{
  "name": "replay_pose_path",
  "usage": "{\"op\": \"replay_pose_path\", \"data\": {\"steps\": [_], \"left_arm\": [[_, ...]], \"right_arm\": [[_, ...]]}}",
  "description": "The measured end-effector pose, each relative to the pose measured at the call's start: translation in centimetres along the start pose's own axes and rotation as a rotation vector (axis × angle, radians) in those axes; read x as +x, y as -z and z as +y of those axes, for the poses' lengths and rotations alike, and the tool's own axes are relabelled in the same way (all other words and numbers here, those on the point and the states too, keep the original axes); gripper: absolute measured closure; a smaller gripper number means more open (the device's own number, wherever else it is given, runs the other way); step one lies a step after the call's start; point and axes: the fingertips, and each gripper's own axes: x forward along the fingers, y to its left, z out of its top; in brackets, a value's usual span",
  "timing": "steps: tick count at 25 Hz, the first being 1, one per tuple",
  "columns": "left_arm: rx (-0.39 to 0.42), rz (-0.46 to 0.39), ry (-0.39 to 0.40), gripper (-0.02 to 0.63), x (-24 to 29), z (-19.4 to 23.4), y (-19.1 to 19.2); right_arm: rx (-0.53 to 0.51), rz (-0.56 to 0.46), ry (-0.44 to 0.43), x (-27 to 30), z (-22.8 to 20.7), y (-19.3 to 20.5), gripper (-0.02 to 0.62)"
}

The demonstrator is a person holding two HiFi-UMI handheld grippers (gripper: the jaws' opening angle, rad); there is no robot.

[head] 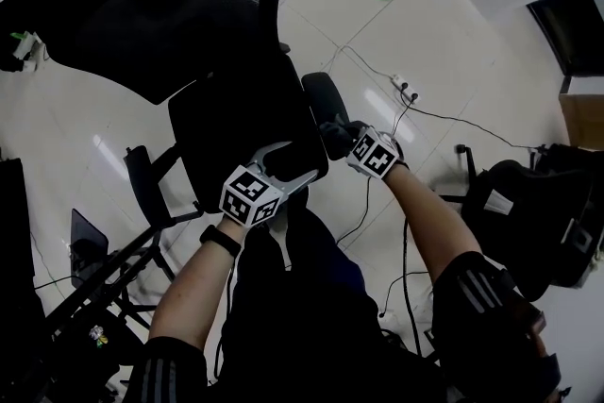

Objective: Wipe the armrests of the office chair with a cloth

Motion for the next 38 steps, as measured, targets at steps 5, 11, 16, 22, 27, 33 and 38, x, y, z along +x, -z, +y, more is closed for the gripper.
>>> {"op": "replay_pose_path", "data": {"steps": [5, 11, 16, 22, 27, 33, 38], "left_arm": [[-0.004, 0.003, 0.014, 0.273, -0.4, -1.1, 0.8], [-0.004, -0.007, 0.012, 0.273, -2.0, -1.3, 1.3], [-0.012, -0.021, -0.002, 0.273, -4.0, -0.9, 1.8], [-0.03, -0.057, -0.044, 0.273, -8.0, 0.2, 2.5], [-0.053, -0.084, -0.098, 0.273, -12.3, 2.6, 3.3], [-0.107, -0.16, -0.185, 0.273, -18.3, 5.8, 4.2], [-0.154, -0.222, -0.275, 0.273, -23.9, 8.9, 5.6]], "right_arm": [[0.029, -0.003, -0.008, -0.5, 2.6, 1.6, 0.557], [0.093, -0.004, -0.002, -0.8, 4.6, 2.6, 0.557], [0.163, 0.02, -0.057, -0.6, 6.6, 2.8, 0.558], [0.173, -0.031, -0.069, -0.3, 8.2, -1.1, 0.558], [0.105, -0.069, -0.088, 2.1, 9.2, -7.5, 0.558], [-0.026, -0.11, -0.158, 6.0, 12.7, -17.4, 0.558], [-0.104, -0.147, -0.23, 9.9, 17.0, -25.5, 0.558]]}}
